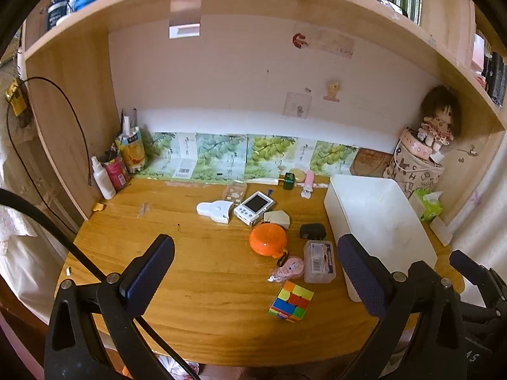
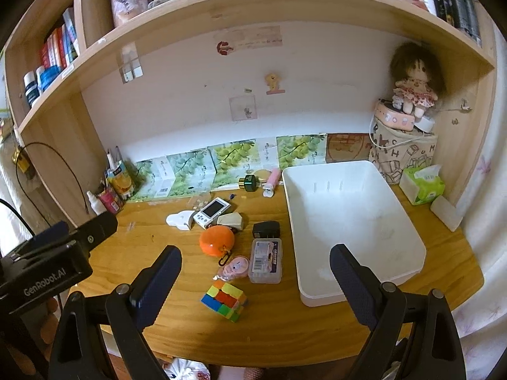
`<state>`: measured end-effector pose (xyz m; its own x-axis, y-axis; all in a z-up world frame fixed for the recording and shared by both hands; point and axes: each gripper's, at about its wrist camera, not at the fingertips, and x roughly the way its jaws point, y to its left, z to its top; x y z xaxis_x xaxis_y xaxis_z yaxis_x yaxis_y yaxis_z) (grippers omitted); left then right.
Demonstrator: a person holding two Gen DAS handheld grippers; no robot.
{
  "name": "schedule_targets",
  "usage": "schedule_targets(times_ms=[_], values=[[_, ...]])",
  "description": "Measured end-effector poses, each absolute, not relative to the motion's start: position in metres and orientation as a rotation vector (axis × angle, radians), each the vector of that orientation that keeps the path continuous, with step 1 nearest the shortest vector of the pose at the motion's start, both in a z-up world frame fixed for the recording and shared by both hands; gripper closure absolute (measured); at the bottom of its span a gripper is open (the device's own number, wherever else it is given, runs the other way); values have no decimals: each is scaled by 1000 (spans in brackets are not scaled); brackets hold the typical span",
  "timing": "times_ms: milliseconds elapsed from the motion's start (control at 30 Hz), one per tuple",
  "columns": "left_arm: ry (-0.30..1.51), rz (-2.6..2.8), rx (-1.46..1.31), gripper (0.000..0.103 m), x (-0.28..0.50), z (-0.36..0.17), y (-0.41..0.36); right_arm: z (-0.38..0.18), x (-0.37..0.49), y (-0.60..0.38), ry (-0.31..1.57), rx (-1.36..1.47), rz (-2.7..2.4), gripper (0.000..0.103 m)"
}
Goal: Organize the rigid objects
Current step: 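Move the right tool toward the white plastic tray, then grasp the white tray's rim with the right tool while the left tool approaches the Rubik's cube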
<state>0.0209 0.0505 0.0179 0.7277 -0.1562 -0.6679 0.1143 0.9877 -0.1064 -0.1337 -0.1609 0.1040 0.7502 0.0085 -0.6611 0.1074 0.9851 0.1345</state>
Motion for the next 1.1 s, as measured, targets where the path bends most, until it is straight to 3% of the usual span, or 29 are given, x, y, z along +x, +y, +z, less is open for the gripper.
schedule_targets(times_ms=[367, 1100], values=[[803, -195, -110, 1, 33, -1, 64, 101, -142, -171, 741, 227, -141, 8], [1100, -143, -78, 1, 46, -70, 37, 66, -112, -262, 884, 268, -195, 8]])
